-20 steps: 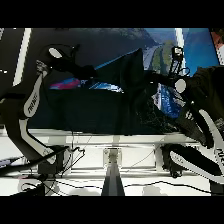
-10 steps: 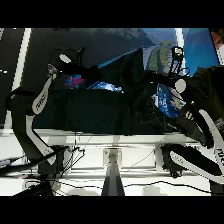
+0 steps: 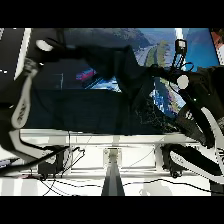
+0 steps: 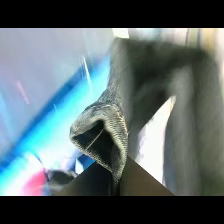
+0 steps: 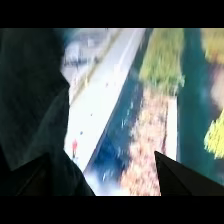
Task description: Fold the clothes and pants, and hang the long-sleeved shirts on hangers.
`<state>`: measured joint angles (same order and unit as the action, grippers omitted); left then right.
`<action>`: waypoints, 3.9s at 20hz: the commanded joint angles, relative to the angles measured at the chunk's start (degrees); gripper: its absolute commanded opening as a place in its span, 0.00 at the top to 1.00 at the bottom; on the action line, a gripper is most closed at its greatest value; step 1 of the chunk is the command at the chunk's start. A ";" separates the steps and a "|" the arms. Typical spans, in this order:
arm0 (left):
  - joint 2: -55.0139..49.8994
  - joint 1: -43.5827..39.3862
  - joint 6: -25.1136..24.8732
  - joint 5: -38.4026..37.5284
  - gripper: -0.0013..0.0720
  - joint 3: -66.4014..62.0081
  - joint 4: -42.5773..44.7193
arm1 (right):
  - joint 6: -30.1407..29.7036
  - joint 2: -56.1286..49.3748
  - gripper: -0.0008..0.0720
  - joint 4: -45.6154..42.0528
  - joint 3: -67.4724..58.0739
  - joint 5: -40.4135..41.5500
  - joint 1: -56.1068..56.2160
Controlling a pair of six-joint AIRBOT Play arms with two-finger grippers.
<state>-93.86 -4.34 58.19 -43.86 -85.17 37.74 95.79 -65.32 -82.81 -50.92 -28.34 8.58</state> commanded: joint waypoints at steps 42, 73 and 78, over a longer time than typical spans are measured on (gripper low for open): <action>19.02 16.02 9.60 -9.05 0.96 -0.02 37.33 | -29.46 -19.21 0.95 32.85 -10.80 -38.97 -14.93; 17.03 25.57 21.55 -18.03 0.96 0.00 57.16 | -12.90 -21.05 0.95 14.01 -18.78 5.92 -14.95; 8.39 25.53 21.53 -17.42 0.96 0.00 56.78 | -12.90 -21.05 0.95 13.90 -18.78 8.41 -14.97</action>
<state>-81.03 20.80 79.33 -61.54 -85.19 94.67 82.94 -86.35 -68.99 -69.63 -21.91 -6.42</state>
